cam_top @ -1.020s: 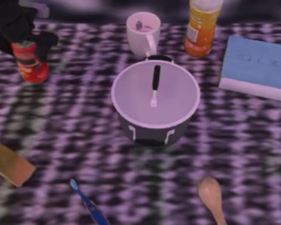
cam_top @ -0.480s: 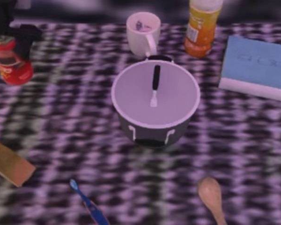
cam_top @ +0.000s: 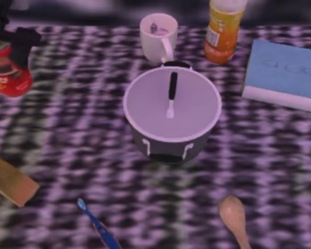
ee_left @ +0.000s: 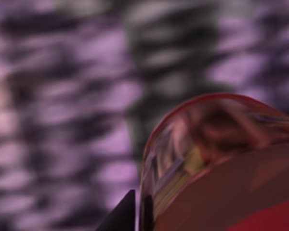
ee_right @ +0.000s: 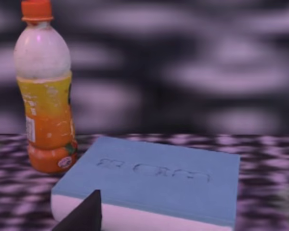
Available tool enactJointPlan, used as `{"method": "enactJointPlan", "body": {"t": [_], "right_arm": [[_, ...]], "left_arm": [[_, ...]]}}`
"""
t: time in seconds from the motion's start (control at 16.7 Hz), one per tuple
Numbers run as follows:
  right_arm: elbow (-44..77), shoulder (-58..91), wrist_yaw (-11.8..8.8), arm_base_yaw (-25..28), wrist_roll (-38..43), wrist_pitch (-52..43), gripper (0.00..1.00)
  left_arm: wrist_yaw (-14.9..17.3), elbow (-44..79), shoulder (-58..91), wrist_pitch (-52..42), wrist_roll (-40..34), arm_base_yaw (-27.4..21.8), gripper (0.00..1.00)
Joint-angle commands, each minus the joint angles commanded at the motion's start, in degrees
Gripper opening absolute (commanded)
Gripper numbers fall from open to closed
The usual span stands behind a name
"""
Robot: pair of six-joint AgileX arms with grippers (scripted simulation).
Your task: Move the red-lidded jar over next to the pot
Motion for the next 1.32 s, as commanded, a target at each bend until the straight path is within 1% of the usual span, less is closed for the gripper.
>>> {"method": "enactJointPlan", "body": {"t": [0.12, 0.24, 0.66, 0.78, 0.9, 1.14, 1.32], "right_arm": [[0.0, 0.0, 0.0, 0.0, 0.0, 0.0, 1.0], [0.0, 0.0, 0.0, 0.0, 0.0, 0.0, 1.0], [0.0, 0.0, 0.0, 0.0, 0.0, 0.0, 1.0], [0.0, 0.0, 0.0, 0.0, 0.0, 0.0, 1.0], [0.0, 0.0, 0.0, 0.0, 0.0, 0.0, 1.0], [0.0, 0.0, 0.0, 0.0, 0.0, 0.0, 1.0], [0.0, 0.0, 0.0, 0.0, 0.0, 0.0, 1.0]], "left_arm": [[-0.42, -1.44, -0.37, 0.97, -2.03, -1.08, 0.0], [-1.22, -4.22, -1.11, 2.86, -6.02, -3.29, 0.0], [-5.01, -17.54, -5.41, 12.64, -25.42, -14.16, 0.0], [-5.74, -20.26, -6.25, 14.54, -29.1, -16.29, 0.0], [-6.02, -21.33, -6.56, 15.26, -30.35, -17.1, 0.0], [-5.91, -21.31, -6.19, 15.29, -30.19, -16.81, 0.0], [-5.94, -23.18, -4.8, 18.46, -30.12, -16.74, 0.0]]}}
